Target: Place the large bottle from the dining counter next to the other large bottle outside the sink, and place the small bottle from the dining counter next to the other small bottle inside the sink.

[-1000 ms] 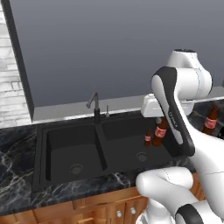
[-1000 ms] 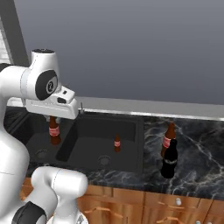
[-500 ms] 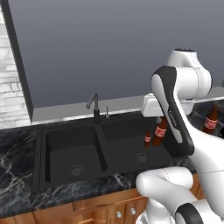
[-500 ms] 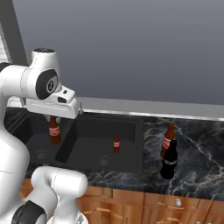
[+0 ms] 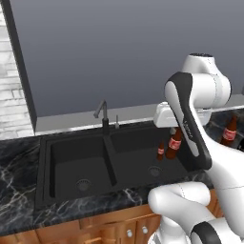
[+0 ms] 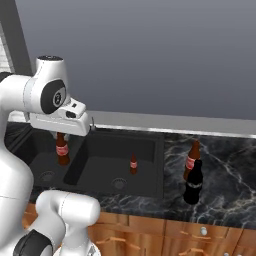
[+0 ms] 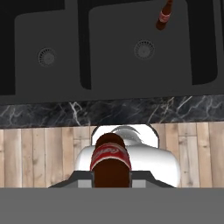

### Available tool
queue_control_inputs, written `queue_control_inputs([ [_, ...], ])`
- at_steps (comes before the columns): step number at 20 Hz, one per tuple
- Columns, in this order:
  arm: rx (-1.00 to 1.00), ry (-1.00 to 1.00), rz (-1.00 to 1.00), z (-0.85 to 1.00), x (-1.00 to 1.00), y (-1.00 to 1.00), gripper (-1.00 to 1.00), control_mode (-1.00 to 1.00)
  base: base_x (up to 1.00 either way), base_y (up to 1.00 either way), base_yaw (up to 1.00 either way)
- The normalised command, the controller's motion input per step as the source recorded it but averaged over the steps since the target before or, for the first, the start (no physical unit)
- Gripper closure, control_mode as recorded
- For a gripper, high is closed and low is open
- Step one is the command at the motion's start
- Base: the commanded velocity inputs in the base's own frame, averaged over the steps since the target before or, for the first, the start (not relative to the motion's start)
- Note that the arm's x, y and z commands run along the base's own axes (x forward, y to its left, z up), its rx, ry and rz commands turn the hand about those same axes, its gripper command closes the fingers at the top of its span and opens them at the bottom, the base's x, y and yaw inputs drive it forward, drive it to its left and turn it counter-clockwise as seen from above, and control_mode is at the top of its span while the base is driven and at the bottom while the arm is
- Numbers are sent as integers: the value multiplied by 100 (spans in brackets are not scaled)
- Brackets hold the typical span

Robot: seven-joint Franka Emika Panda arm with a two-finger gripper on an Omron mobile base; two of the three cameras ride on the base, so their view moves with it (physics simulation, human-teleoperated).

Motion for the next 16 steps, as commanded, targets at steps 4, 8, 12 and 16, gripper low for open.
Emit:
queue_control_inputs([
  [4,0,0,0,0,0,0,100,-100,0,0,0],
  [8,0,0,0,0,0,0,100,-100,0,0,0],
  [12,0,0,0,-1,32,0,100,-100,0,0,0],
  [16,-2,-5,0,-17,65,0,100,-100,0,0,0],
])
